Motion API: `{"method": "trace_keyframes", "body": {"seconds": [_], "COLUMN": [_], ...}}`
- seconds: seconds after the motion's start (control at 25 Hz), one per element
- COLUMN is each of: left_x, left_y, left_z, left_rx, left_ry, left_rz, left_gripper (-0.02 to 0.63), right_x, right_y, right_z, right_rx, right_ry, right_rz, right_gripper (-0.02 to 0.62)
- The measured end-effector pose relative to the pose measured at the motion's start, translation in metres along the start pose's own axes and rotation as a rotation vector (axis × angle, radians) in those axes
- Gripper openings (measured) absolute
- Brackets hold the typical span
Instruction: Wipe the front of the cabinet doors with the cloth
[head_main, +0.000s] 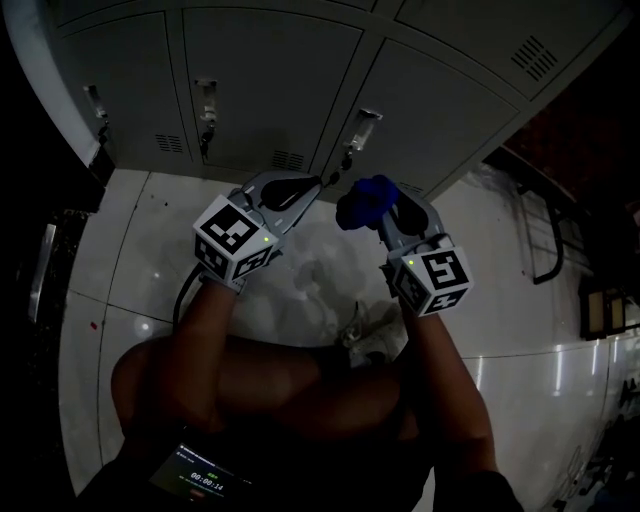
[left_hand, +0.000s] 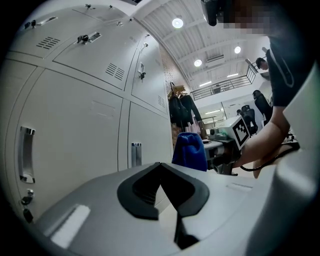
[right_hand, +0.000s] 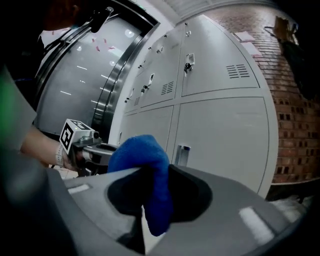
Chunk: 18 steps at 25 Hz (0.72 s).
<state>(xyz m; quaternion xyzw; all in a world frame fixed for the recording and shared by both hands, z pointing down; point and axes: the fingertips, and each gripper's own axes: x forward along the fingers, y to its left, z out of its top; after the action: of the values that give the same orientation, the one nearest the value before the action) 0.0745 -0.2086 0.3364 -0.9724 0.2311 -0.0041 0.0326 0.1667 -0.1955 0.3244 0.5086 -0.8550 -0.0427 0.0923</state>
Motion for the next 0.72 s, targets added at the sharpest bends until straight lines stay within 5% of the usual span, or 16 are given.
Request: {"method": "trace_keyframes", "body": {"seconds": [0.72], "left_x": [-0.001], "left_y": [-0.003], "left_z": [-0.007], "left_rx": [0.011], "left_ry": [0.019], "left_rz": [-0.002], "left_gripper": [0.001], "right_x": [0.007], "right_y": [0.030], "right_z": [-0.013], "right_rx": [0.043], "right_ry": [-0.001], "right_rz": [0.107], "right_gripper": [0.078]}}
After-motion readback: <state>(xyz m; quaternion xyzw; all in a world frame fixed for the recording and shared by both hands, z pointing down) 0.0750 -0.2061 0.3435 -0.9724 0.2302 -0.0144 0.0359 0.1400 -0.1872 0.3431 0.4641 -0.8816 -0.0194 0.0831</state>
